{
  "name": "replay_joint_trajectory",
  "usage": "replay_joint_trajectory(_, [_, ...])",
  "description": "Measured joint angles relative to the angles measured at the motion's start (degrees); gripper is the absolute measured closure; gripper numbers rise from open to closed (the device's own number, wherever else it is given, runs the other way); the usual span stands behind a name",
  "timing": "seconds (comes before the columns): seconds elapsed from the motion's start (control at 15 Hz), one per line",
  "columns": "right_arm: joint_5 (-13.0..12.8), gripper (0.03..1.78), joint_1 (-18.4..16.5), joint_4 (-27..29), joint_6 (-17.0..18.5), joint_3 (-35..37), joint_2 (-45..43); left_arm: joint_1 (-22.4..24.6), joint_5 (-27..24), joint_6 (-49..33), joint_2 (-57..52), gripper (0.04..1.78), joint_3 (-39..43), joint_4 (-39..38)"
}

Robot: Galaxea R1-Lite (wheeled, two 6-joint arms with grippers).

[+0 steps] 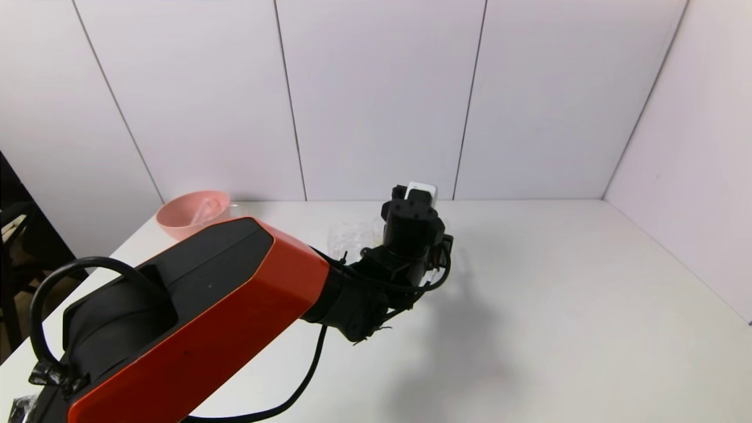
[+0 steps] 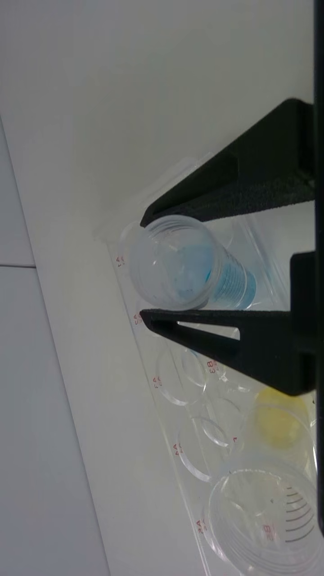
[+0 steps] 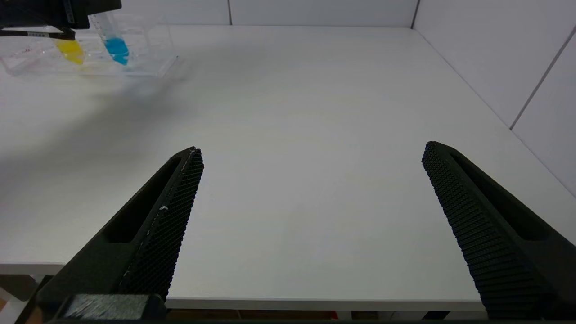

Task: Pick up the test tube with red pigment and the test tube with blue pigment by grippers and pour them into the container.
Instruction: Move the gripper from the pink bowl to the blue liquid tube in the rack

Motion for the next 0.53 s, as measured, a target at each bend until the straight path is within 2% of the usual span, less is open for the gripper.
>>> replay_joint_trajectory(0.13, [0.00, 0.04, 0.00, 0.00, 0.00, 0.00, 0.00, -0.02, 0.02, -0.02, -0.05, 1.36, 0.09, 0.02])
replay_joint_trajectory(0.53, [-0.02, 0.04, 0.00, 0.00, 0.00, 0.00, 0.00, -0.10, -0.13, -0.02, -0.09, 1.37, 0.28, -0.06])
